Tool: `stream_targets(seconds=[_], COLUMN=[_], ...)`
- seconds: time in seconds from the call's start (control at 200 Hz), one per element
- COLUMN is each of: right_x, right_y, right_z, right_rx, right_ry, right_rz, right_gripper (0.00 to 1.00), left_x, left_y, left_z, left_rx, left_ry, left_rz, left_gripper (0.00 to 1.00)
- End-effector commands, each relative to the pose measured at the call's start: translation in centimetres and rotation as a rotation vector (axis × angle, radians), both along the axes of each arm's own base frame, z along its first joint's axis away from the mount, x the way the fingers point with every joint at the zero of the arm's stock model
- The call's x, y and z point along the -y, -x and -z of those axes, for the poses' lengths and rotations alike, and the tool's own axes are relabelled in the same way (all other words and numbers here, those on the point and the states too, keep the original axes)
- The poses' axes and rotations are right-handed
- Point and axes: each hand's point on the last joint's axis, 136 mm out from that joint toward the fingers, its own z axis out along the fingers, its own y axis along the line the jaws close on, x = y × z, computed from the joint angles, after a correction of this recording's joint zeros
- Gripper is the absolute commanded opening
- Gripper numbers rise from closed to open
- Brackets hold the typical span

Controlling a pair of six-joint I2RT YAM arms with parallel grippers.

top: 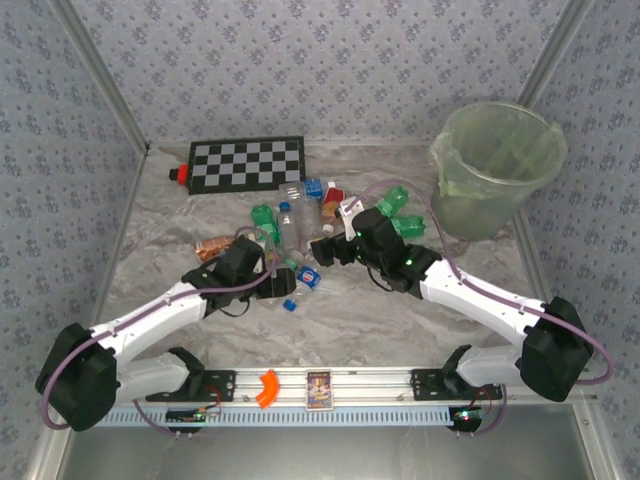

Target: Put the plastic bottles in the bin

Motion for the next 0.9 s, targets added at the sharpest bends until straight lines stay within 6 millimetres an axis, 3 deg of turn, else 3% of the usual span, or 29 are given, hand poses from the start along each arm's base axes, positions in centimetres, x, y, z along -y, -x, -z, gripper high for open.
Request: stream_targets(seconds=[0.0,0.155,0.41,0.565,0.895], right_x=[0.0,0.3,0.6,0.6,0.3], right_y=[-0.2,-0.2,0.0,0.2,0.5], right_z=[-0.9,-0.9,-1.2,-1.4,-1.2], right_rx=[0.012,0.016,0.020,0.012,0.000], right_ry=[-0.013,-0.009,-0.004,-0.004,-0.016], right_rz=[0.020,0.032,0.035,0.027,0.016], right_gripper=[0.99,1.00,1.00,1.00,1.00], left_x=[0.9,1.3,-1.0,-1.4,-0.2], left_y=[0.9,1.4,1.0,0.8,-0.5], left_z=[0.4,1.0,2.3,2.9,2.9], left_rx=[-0.014,-0.015,-0.008,-0.014,0.030], left_ry=[-0.018,-0.075,-0.270,-0.324,-0.353], left_rz=[0.041,0.073,0.095,0.119,0.193], left_gripper=[0.93,0.93,0.87,0.84,0.84])
